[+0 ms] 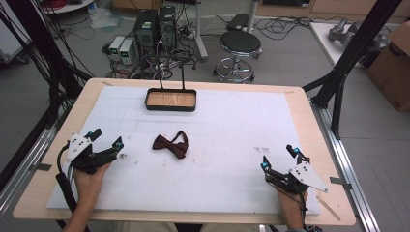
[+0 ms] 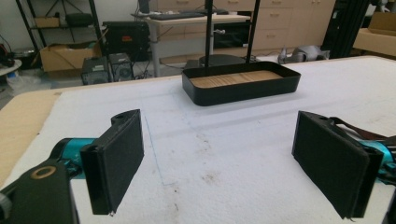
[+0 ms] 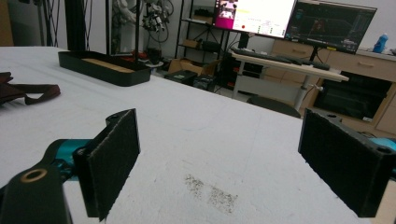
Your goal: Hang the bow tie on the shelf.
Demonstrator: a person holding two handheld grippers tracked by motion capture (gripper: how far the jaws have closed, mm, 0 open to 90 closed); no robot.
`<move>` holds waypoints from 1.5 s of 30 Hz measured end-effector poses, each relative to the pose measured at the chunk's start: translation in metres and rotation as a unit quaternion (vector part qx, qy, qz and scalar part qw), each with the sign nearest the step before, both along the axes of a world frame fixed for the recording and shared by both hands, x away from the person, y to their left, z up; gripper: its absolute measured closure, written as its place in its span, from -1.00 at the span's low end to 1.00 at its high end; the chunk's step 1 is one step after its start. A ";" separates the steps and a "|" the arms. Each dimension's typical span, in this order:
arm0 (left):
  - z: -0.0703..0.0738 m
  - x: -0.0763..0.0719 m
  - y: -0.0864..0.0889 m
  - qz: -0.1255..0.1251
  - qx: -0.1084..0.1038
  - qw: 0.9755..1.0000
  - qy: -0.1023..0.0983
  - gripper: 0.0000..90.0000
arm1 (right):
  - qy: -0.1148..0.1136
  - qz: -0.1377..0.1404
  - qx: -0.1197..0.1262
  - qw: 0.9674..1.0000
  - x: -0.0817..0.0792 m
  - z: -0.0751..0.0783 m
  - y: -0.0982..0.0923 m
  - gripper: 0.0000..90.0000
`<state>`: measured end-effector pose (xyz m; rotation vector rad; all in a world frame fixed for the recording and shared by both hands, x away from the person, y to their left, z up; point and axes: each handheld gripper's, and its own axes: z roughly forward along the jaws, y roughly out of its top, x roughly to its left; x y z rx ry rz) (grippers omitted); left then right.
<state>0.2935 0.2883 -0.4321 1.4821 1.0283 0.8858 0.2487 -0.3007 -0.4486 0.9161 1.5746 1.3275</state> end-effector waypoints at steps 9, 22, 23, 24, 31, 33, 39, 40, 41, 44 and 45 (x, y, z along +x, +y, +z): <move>0.002 -0.001 0.001 -0.013 0.012 1.000 0.006 -0.64 | 0.008 -0.001 0.000 1.000 0.000 0.000 -0.001 -0.74; 0.001 0.001 0.001 -0.028 0.014 0.999 0.019 -0.64 | 0.008 0.000 -0.004 1.000 0.001 0.000 -0.001 -0.74; 0.001 0.002 0.000 -0.030 0.013 0.999 0.020 -0.64 | 0.009 0.000 -0.003 1.000 0.001 0.000 -0.001 -0.74; 0.001 0.002 0.000 -0.035 0.013 0.999 0.021 -0.64 | 0.008 -0.001 -0.003 1.000 0.001 0.000 -0.001 -0.74; 0.005 0.007 -0.003 -0.070 -0.005 0.997 0.026 -0.62 | 0.011 -0.001 -0.002 1.000 0.001 0.000 0.000 -0.74; 0.008 0.012 -0.006 -0.091 -0.016 0.995 0.037 -0.61 | 0.010 -0.001 -0.006 1.000 0.001 0.000 0.000 -0.74; 0.017 0.022 -0.029 -0.153 0.018 0.987 0.043 -0.59 | 0.011 -0.002 -0.011 1.000 0.001 0.000 0.001 -0.74; 0.018 0.024 -0.034 -0.162 0.025 0.986 0.037 -0.58 | 0.010 -0.001 -0.013 1.000 0.001 0.000 0.001 -0.74; 0.019 0.027 -0.038 -0.171 0.030 0.984 0.033 -0.55 | 0.009 0.000 -0.014 1.000 0.001 0.000 0.001 -0.74; 0.021 0.038 -0.051 -0.206 0.032 0.978 0.032 -0.48 | 0.011 0.002 -0.013 1.000 0.000 -0.001 0.002 -0.74; 0.021 0.041 -0.055 -0.215 0.034 0.975 0.034 -0.48 | 0.010 0.002 -0.015 1.000 0.000 -0.001 0.002 -0.74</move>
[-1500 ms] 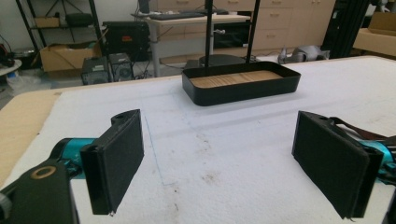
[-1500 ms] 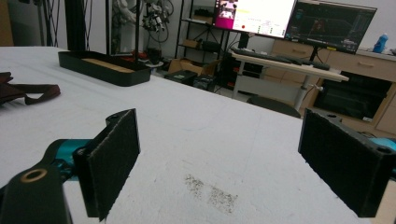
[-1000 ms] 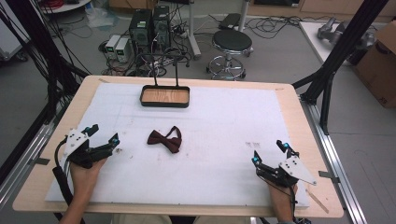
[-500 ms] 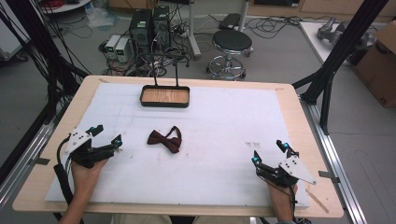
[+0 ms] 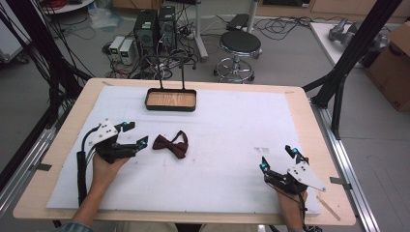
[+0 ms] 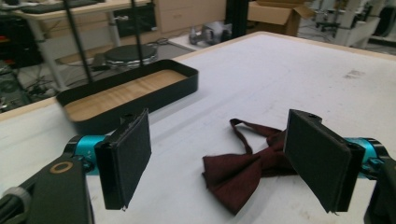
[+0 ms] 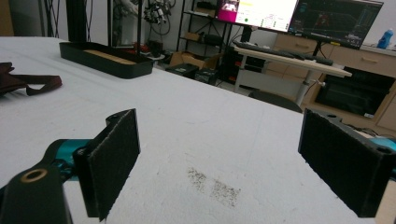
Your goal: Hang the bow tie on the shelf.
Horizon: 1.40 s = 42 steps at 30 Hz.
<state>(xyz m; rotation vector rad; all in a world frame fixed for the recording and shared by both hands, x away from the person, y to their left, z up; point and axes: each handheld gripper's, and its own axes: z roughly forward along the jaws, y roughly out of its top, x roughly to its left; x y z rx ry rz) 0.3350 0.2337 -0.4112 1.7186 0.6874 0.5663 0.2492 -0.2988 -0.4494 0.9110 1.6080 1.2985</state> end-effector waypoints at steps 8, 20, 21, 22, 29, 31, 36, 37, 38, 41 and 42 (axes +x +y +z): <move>-0.007 0.025 -0.024 -0.061 0.023 0.998 0.027 -0.39 | -0.002 0.002 -0.003 1.000 0.000 0.000 0.000 -0.74; -0.026 0.037 -0.051 -0.125 0.108 0.985 0.039 -0.20 | 0.004 0.002 -0.002 1.000 0.000 0.000 0.001 -0.74; -0.027 0.037 -0.053 -0.126 0.115 0.984 0.043 -0.16 | 0.004 0.002 -0.002 1.000 0.000 0.000 0.001 -0.74; -0.028 0.038 -0.054 -0.129 0.123 0.983 0.046 -0.14 | 0.005 0.001 -0.002 1.000 0.000 0.000 0.001 -0.74; -0.030 0.043 -0.061 -0.142 0.156 0.976 0.056 -0.04 | 0.003 0.003 -0.006 1.000 0.000 0.000 0.001 -0.74; -0.031 0.043 -0.063 -0.149 0.172 0.972 0.059 0.00 | 0.003 0.003 -0.006 1.000 0.001 0.000 0.001 -0.74; -0.032 0.043 -0.066 -0.153 0.194 0.967 0.058 0.24 | 0.003 0.004 -0.006 1.000 0.001 0.000 0.001 -0.74; -0.032 0.042 -0.066 -0.153 0.195 0.967 0.057 0.30 | 0.004 0.004 -0.006 1.000 0.000 0.000 0.001 -0.74; -0.032 0.042 -0.066 -0.152 0.198 0.967 0.058 0.37 | 0.004 0.004 -0.006 1.000 0.000 0.000 0.001 -0.74; -0.033 0.041 -0.068 -0.153 0.209 0.964 0.055 0.53 | 0.003 0.004 -0.006 1.000 0.001 0.000 0.001 -0.74; -0.034 0.040 -0.069 -0.151 0.210 0.964 0.054 0.57 | 0.003 0.004 -0.006 1.000 0.001 0.000 0.001 -0.74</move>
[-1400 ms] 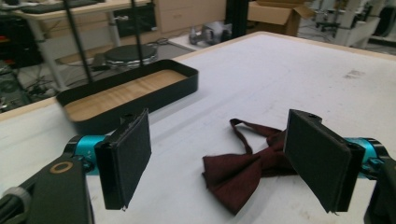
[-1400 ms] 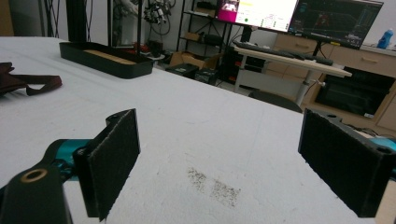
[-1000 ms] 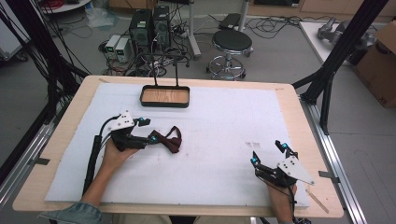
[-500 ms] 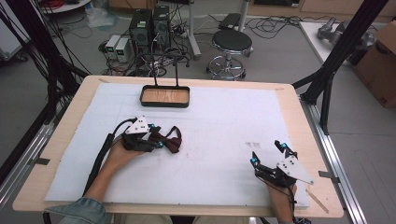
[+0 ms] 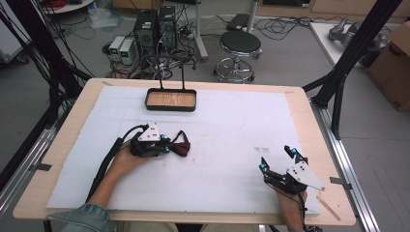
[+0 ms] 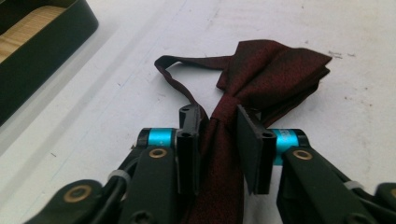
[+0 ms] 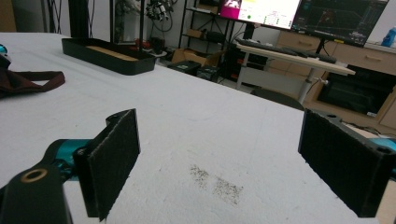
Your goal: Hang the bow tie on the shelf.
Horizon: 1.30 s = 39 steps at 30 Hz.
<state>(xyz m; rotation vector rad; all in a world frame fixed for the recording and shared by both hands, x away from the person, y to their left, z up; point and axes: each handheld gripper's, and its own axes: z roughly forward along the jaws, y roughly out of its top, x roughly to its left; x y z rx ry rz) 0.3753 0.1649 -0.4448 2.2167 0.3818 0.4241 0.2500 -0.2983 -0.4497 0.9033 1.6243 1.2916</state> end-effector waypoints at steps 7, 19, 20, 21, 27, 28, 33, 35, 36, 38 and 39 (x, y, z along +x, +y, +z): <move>0.000 0.000 0.002 -0.002 -0.003 1.000 0.005 0.73 | 0.000 0.000 0.000 1.000 0.000 0.000 0.000 -0.74; 0.020 -0.002 0.007 0.012 -0.078 0.997 -0.002 0.76 | 0.006 0.000 -0.001 1.000 0.000 0.000 0.001 -0.74; 0.022 -0.002 0.008 0.017 -0.082 0.997 -0.004 0.76 | 0.006 0.000 -0.001 1.000 0.000 0.000 0.001 -0.73; 0.023 -0.002 0.008 0.018 -0.087 0.996 -0.005 0.76 | 0.005 0.000 -0.002 1.000 0.000 0.000 0.001 -0.74; 0.038 0.001 0.018 0.044 -0.121 0.991 -0.018 0.76 | 0.006 0.000 -0.003 1.000 0.000 0.000 0.001 -0.73; 0.041 0.002 0.020 0.049 -0.128 0.990 -0.020 0.76 | 0.006 0.000 -0.002 1.000 0.000 0.000 0.001 -0.74; 0.055 0.012 0.033 0.073 -0.165 0.983 -0.032 0.76 | 0.004 0.001 -0.004 1.000 0.000 0.000 0.001 -0.74; 0.060 0.017 0.038 0.084 -0.171 0.981 -0.033 0.76 | 0.005 0.001 -0.005 1.000 0.000 0.000 0.000 -0.74; 0.061 0.018 0.039 0.088 -0.173 0.980 -0.034 0.76 | 0.005 0.001 -0.005 1.000 0.000 0.000 0.000 -0.74; 0.065 0.022 0.044 0.094 -0.183 0.978 -0.036 0.76 | 0.005 0.001 -0.004 1.000 0.000 0.000 0.001 -0.74; 0.067 0.023 0.046 0.097 -0.189 0.976 -0.037 0.76 | 0.005 0.001 -0.004 1.000 0.000 0.000 0.001 -0.74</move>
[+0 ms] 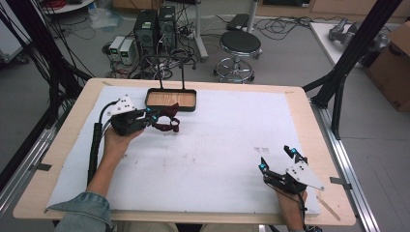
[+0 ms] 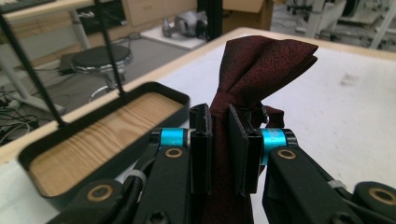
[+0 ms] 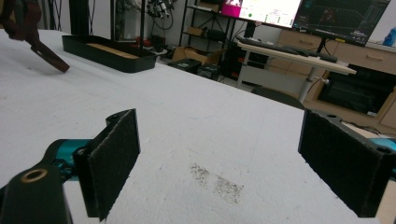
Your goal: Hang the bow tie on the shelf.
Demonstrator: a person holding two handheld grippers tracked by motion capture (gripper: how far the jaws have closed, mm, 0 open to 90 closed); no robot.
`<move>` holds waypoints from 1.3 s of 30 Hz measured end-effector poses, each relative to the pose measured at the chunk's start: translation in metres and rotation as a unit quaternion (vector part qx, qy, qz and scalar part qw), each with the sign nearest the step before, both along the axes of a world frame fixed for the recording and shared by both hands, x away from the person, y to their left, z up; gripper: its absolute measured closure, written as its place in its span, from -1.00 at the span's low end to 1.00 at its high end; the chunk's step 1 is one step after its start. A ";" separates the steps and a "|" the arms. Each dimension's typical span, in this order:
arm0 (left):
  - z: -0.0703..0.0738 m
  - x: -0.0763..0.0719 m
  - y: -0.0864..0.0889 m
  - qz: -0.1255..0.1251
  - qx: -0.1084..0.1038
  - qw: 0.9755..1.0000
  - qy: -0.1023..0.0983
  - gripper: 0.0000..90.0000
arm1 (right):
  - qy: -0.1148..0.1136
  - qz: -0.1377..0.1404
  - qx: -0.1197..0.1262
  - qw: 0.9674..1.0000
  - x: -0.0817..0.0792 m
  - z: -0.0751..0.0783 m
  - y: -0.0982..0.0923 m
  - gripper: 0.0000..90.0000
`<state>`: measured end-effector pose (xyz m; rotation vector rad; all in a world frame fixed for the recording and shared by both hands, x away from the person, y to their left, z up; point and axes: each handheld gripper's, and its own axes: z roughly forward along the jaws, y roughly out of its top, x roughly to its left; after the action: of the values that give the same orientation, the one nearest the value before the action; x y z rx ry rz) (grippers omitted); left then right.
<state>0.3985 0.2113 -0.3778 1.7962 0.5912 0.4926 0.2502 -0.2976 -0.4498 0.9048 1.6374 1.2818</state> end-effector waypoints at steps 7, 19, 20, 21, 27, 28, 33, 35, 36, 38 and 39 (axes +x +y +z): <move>0.013 0.010 0.016 0.024 -0.031 0.999 -0.003 0.76 | 0.000 0.000 -0.002 1.000 0.000 0.000 0.000 -0.74; 0.038 0.032 0.039 0.073 -0.079 0.994 -0.011 0.76 | 0.003 -0.001 -0.001 1.000 0.000 0.000 0.001 -0.74; 0.039 0.034 0.041 0.076 -0.079 0.994 -0.010 0.76 | 0.003 -0.001 -0.002 1.000 0.000 0.000 0.001 -0.74; 0.039 0.037 0.042 0.081 -0.078 0.994 -0.010 0.76 | 0.003 -0.001 -0.002 1.000 0.000 0.000 0.001 -0.74; 0.044 0.048 0.050 0.096 -0.072 0.993 -0.009 0.76 | 0.002 0.000 -0.003 1.000 0.000 0.000 0.001 -0.74; 0.045 0.050 0.051 0.098 -0.075 0.992 -0.008 0.76 | 0.002 0.000 -0.003 1.000 0.000 0.000 0.001 -0.74; 0.048 0.057 0.058 0.103 -0.095 0.990 -0.005 0.76 | 0.002 -0.001 -0.003 1.000 0.000 0.000 0.001 -0.74; 0.049 0.059 0.059 0.104 -0.096 0.990 -0.004 0.76 | 0.002 -0.001 -0.003 1.000 0.000 0.000 0.002 -0.74; 0.049 0.060 0.059 0.106 -0.096 0.990 -0.004 0.76 | 0.001 -0.002 -0.005 1.000 0.001 0.000 0.002 -0.74; 0.049 0.061 0.059 0.107 -0.099 0.989 -0.006 0.76 | 0.004 -0.002 -0.006 1.000 0.000 0.000 0.002 -0.74; 0.049 0.062 0.059 0.110 -0.100 0.989 -0.007 0.76 | 0.003 -0.002 -0.005 1.000 0.000 0.000 0.002 -0.74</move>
<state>0.4602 0.2698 -0.3290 1.5447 0.8053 0.5730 0.2507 -0.2958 -0.4503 0.9071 1.6450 1.2675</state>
